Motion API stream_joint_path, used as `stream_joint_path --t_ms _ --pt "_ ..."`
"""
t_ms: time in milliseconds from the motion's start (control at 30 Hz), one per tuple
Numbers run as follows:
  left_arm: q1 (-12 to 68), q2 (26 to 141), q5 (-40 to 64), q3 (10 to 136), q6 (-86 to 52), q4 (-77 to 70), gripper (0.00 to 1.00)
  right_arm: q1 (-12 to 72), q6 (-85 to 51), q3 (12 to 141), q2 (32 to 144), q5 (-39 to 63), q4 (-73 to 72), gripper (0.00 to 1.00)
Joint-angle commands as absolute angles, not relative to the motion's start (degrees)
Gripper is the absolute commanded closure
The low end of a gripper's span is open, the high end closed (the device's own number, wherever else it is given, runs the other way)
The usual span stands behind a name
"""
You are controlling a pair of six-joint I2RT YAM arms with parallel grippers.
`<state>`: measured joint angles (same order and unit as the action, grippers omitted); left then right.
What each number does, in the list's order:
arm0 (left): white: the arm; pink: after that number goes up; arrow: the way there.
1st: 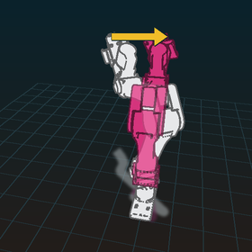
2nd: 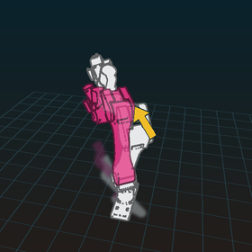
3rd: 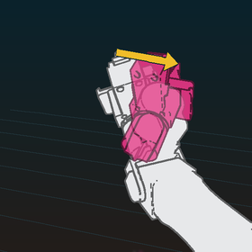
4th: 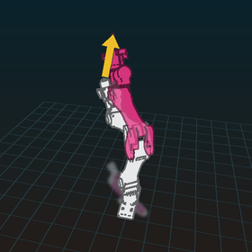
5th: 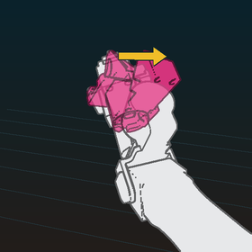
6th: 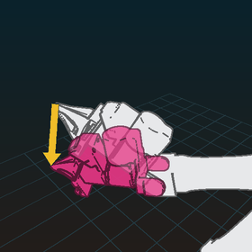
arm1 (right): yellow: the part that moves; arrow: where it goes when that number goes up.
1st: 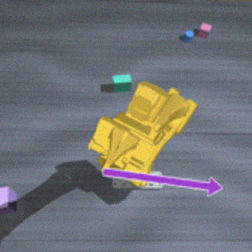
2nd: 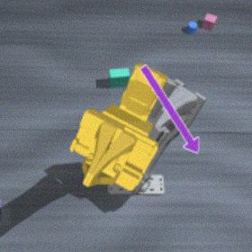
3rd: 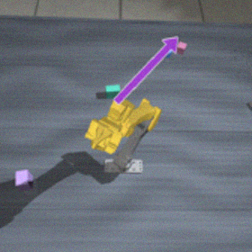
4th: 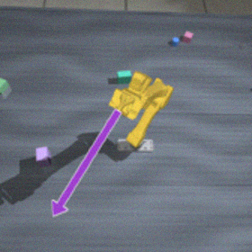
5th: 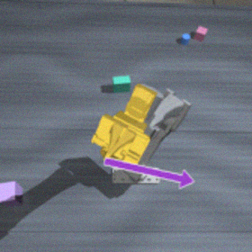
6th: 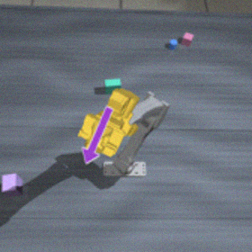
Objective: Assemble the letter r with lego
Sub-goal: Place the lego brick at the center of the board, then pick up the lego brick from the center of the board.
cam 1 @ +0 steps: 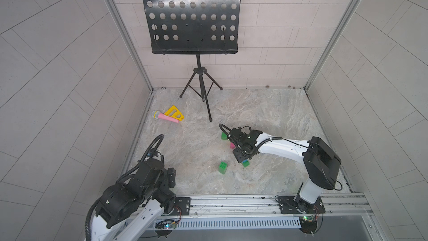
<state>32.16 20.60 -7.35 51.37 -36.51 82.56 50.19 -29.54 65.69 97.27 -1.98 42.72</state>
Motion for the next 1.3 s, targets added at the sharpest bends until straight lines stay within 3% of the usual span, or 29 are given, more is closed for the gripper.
stream_joint_path --t_ms 0,600,1000,1267 --pt "31.51 20.04 -7.77 50.78 -36.04 82.53 0.12 50.1 -31.45 66.49 94.71 -1.38 45.45 0.37" --pt "31.15 19.21 -7.47 50.68 -35.95 82.34 0.11 50.12 -32.41 63.75 97.17 0.2 43.42 0.43" --pt "31.13 23.57 -5.65 50.45 -34.37 81.74 0.12 50.14 -32.02 63.02 97.28 0.35 42.86 0.63" --pt "31.11 24.23 -4.31 50.07 -34.94 81.42 0.11 50.13 -32.25 62.02 96.99 0.86 42.13 0.66"
